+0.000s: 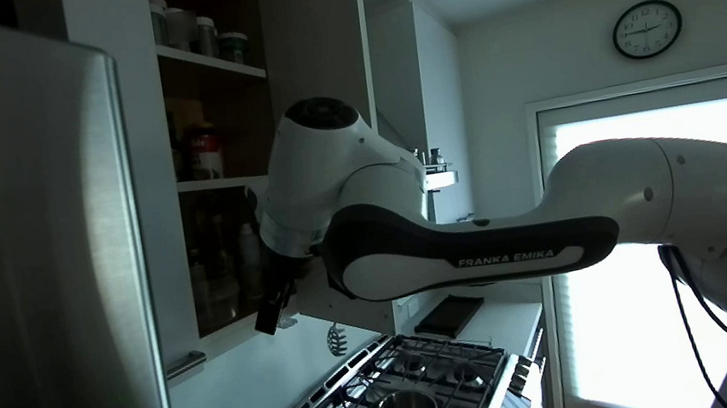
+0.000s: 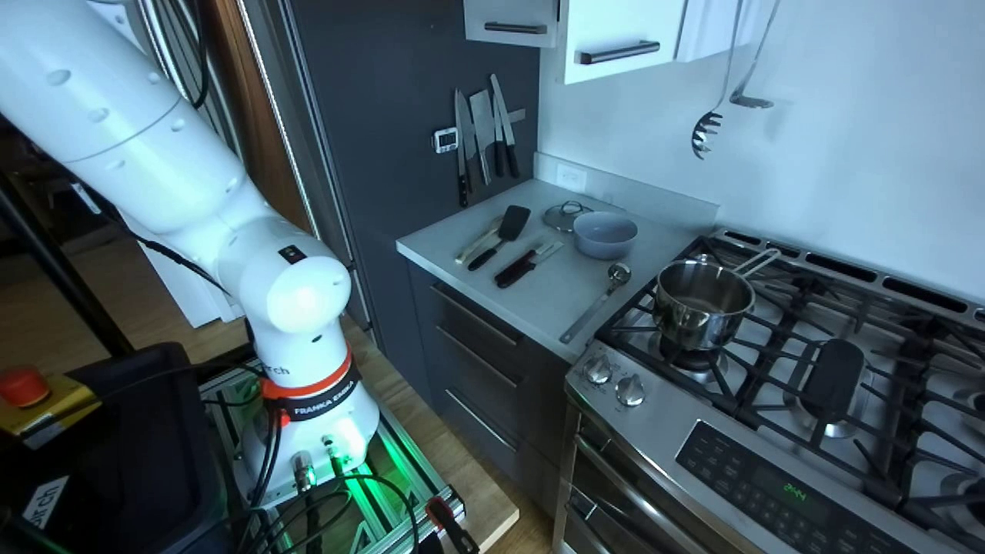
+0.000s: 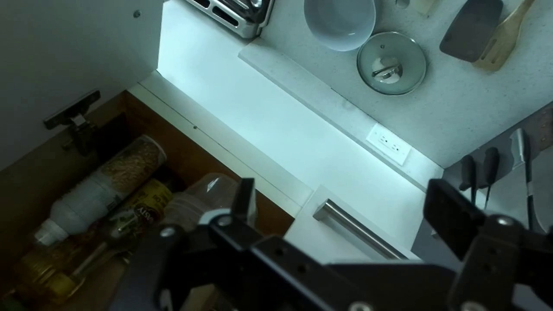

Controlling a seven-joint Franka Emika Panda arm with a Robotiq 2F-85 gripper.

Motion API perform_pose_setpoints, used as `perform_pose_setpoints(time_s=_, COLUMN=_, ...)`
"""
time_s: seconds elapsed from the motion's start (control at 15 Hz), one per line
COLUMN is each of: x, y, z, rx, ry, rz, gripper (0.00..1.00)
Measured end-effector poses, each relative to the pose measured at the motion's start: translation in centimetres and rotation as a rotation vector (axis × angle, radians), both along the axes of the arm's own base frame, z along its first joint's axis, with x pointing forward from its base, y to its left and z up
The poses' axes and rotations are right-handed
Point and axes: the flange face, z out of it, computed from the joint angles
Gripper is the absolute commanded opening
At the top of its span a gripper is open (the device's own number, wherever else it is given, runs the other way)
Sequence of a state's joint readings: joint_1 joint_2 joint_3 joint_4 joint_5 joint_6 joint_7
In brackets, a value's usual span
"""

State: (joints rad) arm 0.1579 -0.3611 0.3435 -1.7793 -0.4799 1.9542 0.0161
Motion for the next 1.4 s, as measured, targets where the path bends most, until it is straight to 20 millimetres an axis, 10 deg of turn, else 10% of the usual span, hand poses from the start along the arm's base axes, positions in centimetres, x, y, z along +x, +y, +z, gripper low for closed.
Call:
perform_pose_setpoints(time_s=0.47, x=0.6, y=-0.1, z=0.2, rx=-0.02, ry=-0.009, rz=0.039, gripper=1.0)
perform_pose_setpoints(time_s=1.4, x=12.3, y=-1.7, z=0.5, rx=-0.307, ry=0.079, rz=0.384, gripper=1.0)
